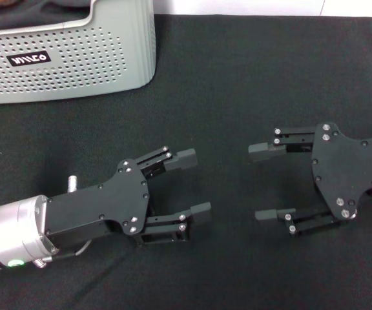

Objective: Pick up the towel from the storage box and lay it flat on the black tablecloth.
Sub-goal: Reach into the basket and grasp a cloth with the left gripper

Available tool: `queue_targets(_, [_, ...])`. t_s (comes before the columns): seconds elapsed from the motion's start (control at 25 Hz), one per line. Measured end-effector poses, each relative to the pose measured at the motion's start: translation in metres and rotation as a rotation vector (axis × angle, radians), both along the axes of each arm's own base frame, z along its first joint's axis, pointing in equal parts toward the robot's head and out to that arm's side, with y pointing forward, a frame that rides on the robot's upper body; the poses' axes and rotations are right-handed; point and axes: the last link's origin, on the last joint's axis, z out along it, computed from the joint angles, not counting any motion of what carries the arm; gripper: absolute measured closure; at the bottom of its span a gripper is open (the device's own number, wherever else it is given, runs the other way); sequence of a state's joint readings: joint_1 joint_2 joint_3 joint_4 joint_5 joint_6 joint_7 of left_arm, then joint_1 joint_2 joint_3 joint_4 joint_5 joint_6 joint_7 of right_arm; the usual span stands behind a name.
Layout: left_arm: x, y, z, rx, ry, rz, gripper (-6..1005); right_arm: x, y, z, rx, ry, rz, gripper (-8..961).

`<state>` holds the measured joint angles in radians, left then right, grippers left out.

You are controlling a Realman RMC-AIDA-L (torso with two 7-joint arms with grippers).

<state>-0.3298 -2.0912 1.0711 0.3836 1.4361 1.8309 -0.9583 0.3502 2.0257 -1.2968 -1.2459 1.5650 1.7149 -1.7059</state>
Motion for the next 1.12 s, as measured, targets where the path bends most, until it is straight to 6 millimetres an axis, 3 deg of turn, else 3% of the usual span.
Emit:
queue_targets(0.48, [0.002,0.002,0.002,0.022,-0.023,0.007,115,0.006,-0.007,-0.003,0.0,0.083,-0.002,160])
queue_targets(0.72, [0.0,0.008,0.008,0.078,-0.101,0.091,117,0.019,0.008,-0.006,0.035,0.135,-0.139,160])
queue_targets(0.88, [-0.002,0.019,0.016,0.123,-0.159,0.173,119,0.029,0.022,-0.005,0.066,0.193,-0.254,160])
queue_targets(1.12, [-0.011,0.051,0.035,0.199,-0.275,0.398,121,0.041,0.035,0.004,0.101,0.298,-0.374,160])
